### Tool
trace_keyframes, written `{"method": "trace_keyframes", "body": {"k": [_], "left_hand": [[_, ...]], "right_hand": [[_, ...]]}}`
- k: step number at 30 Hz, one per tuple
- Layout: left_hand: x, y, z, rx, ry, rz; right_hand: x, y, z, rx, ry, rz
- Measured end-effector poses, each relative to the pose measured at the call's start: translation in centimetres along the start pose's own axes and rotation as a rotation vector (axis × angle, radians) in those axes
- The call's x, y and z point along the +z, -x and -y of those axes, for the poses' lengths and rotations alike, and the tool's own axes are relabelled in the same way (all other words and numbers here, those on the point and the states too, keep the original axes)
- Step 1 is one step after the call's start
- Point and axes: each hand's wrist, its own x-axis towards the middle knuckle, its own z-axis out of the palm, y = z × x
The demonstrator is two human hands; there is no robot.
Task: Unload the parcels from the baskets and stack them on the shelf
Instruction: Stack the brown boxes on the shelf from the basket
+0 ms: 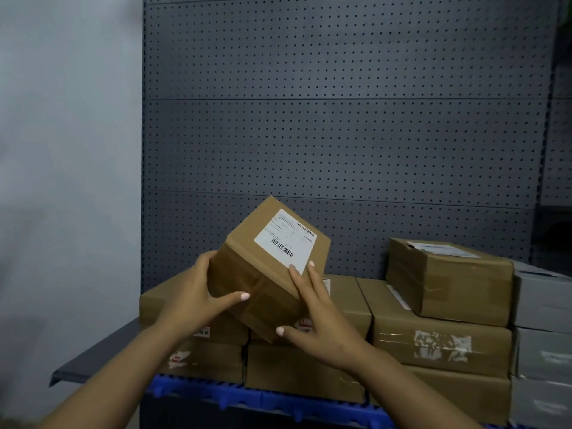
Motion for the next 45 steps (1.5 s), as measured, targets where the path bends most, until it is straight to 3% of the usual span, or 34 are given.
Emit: {"method": "trace_keyframes", "body": {"k": [4,15,23,28,33,37,45], "left_hand": [[1.2,0.6,-0.4,-0.006,0.085,0.016],[10.0,-0.9,-6.4,0.022,0.282,0.144],[15.2,-1.4,-7.7,0.027,0.262,0.205],[15.6,-2.1,-8.6,0.249,-0.062,0.041],[16.0,-3.5,-10.2,0.451,-0.452,-0.003],[17.3,-4.3,-11.5,0.494,-0.537,-0.010],[19.6,-6.0,-11.8,0.459,-0.548,0.028]], "right_hand": [[-0.7,-0.4,-0.5,-0.035,-0.021,-0.104],[-9.9,1.4,-4.6,0.039,0.217,-0.332],[-12.1,3.3,-9.0,0.220,0.304,-0.220],[-13.4,4.6,-11.5,0.146,0.588,-0.382],[-16.2,4.2,-14.4,0.372,0.671,-0.338],[-17.5,4.0,-16.0,0.438,0.706,-0.194],[-18.1,4.0,-16.4,0.394,0.820,-0.132]]}}
